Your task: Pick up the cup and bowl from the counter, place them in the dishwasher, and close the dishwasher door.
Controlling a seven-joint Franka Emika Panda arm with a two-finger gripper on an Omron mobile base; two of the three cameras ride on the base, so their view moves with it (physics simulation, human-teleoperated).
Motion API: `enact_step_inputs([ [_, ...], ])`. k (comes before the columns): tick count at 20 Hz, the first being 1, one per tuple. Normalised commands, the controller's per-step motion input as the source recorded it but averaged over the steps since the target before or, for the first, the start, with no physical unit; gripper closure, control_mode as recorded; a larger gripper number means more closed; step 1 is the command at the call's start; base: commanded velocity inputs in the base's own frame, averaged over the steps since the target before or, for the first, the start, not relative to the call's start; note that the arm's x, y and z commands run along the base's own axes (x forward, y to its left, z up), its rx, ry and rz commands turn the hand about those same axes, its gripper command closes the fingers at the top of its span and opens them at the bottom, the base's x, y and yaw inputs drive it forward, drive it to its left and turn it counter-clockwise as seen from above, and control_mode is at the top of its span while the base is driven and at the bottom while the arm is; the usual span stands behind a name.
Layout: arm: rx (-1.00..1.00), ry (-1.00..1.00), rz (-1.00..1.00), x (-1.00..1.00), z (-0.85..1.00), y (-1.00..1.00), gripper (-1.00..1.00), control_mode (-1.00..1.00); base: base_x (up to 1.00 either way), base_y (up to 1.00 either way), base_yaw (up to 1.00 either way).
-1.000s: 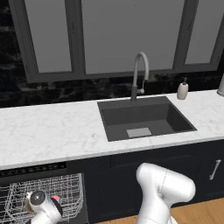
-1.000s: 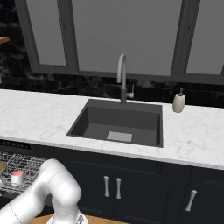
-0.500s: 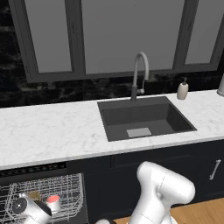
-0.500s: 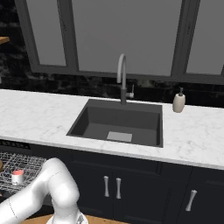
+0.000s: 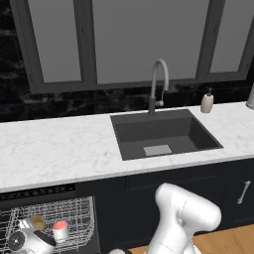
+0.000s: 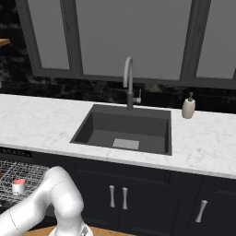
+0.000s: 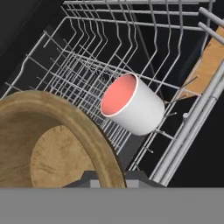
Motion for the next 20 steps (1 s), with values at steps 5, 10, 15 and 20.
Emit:
enact_step_inputs([
  [5, 0.01, 0.00, 0.00, 0.07, -0.04, -0.08, 1.00, -1.00, 0.00, 0.00, 0.00],
  [10, 0.03, 0.00, 0.00, 0.12, 0.00, -0.14, 1.00, -1.00, 0.00, 0.00, 0.00],
  [15, 0.00, 0.00, 0.00, 0.36, -0.07, -0.07, 1.00, -1.00, 0.00, 0.00, 0.00],
  [20, 0.00, 0.00, 0.00, 0.38, -0.50, -0.01, 1.00, -1.00, 0.00, 0.00, 0.00],
])
